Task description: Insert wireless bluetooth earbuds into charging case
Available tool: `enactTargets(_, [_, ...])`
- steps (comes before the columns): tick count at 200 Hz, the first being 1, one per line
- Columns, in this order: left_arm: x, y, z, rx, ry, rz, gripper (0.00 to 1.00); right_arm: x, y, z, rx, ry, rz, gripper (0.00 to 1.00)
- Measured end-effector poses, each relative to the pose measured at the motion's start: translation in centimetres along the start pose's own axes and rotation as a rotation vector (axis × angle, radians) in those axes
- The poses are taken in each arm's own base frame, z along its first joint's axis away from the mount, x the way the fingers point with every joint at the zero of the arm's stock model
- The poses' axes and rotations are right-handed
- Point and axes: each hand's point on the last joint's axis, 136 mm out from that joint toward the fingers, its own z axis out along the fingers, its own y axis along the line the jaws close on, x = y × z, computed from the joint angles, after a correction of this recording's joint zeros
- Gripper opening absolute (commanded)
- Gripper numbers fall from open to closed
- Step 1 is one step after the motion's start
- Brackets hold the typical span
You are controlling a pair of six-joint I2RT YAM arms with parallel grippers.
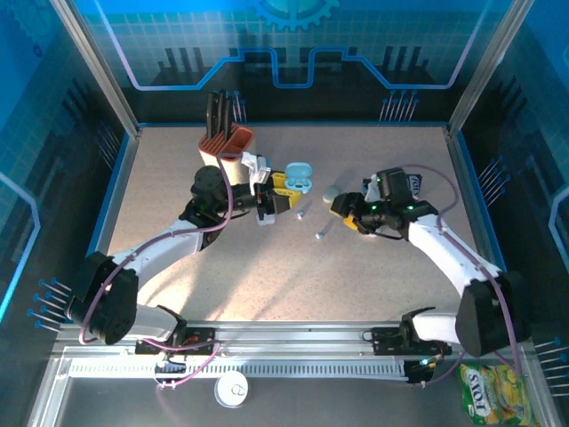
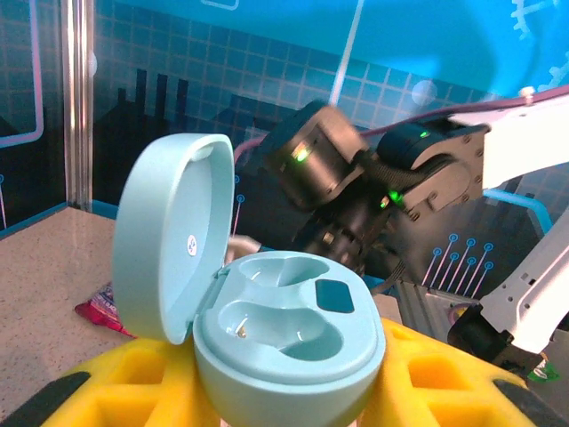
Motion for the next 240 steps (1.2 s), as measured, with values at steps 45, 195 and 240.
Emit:
enactTargets(45, [0.5, 0.0, -0.3, -0.011, 0.003, -0.008, 0.35, 3.2, -3.2, 5.5, 0.115, 0.146, 0.141, 0.46])
enactTargets(195, [0.0, -0.9, -0.9, -0.008, -0.008, 0.013, 0.36, 1.4, -4.0, 11.2, 0.158, 0.186, 0.210, 0.38])
enactTargets(240, [0.1, -1.0, -1.0, -0.009, -0.007, 0.014, 0.36, 0.6, -3.2, 11.9, 0.144, 0.190, 0.191, 0.40])
